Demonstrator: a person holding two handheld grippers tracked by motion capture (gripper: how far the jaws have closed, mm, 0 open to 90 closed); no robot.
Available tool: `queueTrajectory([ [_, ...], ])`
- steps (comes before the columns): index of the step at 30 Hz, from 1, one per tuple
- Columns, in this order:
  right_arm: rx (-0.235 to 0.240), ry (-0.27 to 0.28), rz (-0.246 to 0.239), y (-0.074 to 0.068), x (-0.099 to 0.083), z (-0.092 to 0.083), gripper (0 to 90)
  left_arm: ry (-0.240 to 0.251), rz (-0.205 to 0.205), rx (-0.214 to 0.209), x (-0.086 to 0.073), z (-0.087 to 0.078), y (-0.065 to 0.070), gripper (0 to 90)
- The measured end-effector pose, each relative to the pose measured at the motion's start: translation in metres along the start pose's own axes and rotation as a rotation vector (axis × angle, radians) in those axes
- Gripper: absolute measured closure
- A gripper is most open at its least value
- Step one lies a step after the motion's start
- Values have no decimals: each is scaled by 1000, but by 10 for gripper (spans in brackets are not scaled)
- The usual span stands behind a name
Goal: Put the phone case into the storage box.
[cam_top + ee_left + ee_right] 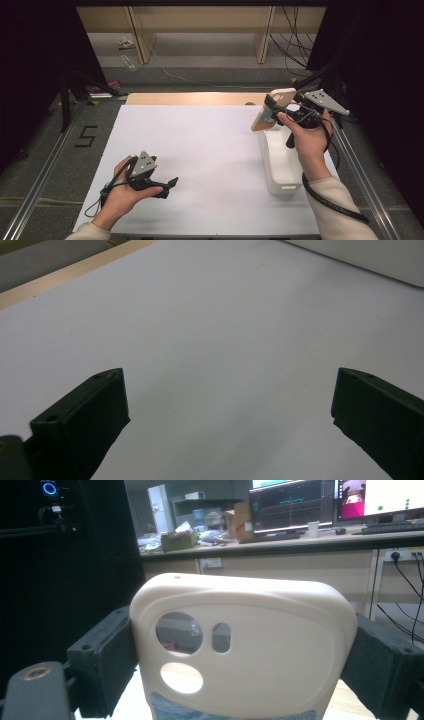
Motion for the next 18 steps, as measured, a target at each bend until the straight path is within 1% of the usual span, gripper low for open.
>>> queueTrajectory([
  [18, -15, 4, 0, 4, 1, -1, 122, 3, -2, 1, 0, 0, 0, 10],
])
Point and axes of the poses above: each handheld gripper's, and its own axes: z roughly forward along the jaws, x roughly out of its top, y roughly to its right, the point moved 3 cm from there along z, roughly forward along the jaws, and after that the axes turned 7 degrees about y, right-handed, at the moved point
